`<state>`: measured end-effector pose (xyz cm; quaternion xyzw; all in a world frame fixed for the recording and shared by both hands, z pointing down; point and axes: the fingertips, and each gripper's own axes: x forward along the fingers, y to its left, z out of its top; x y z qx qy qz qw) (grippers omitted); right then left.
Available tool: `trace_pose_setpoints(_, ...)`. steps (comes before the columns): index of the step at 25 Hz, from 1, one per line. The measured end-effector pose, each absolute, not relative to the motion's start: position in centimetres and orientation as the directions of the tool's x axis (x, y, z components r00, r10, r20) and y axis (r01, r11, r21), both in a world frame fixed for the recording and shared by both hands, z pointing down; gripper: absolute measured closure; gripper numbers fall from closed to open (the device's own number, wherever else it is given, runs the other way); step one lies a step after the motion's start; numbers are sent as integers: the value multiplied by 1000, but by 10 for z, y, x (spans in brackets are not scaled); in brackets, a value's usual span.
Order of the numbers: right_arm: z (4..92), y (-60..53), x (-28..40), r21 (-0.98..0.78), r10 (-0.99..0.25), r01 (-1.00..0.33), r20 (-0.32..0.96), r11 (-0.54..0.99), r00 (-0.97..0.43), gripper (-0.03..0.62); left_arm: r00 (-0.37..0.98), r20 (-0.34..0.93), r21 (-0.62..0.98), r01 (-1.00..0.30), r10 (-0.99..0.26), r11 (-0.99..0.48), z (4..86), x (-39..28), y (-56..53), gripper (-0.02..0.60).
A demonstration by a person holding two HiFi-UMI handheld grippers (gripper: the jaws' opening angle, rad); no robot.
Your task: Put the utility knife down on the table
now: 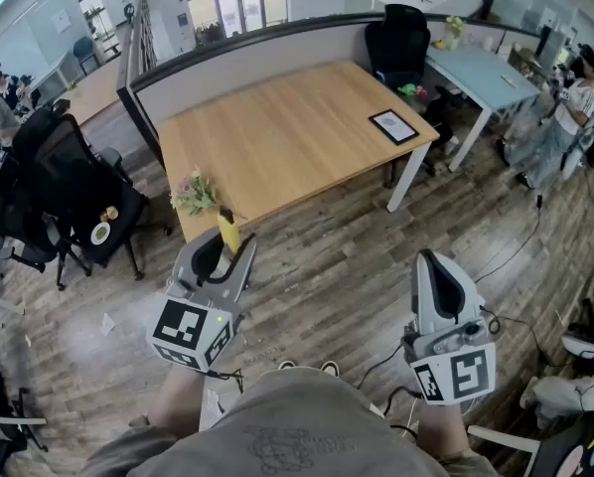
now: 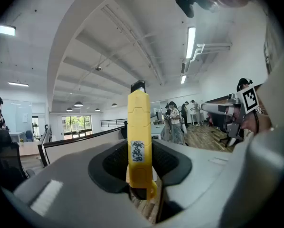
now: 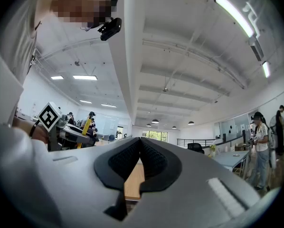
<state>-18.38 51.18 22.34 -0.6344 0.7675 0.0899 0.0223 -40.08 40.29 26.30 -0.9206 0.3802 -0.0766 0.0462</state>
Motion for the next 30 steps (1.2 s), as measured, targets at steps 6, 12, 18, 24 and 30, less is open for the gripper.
trace_pose_setpoints(6,224,509,-173,74,-968,-978,-146,194,-203,583,705,111,-140,-687,-701,-713,262,-389,402,468)
trace_pose_setpoints(12,230,513,-164,61,-966,-975,-137,212,-219,583,706,103,-148,-686,-701,-712,263,-375,409,468)
trace_pose_setpoints(18,238,517,-143,35,-962,-971,-132,237,-240,583,706,108,-142,-686,-700,-714,269,-353,417,468)
trace_pose_setpoints(24,241,522,-124,18,-954,-963,-131,269,-269,583,710,84,-129,-688,-699,-714,274,-325,428,468)
trace_pose_setpoints(30,256,523,-112,8,-955,-960,-96,281,-280,583,714,85,-125,-685,-695,-718,277,-310,430,468)
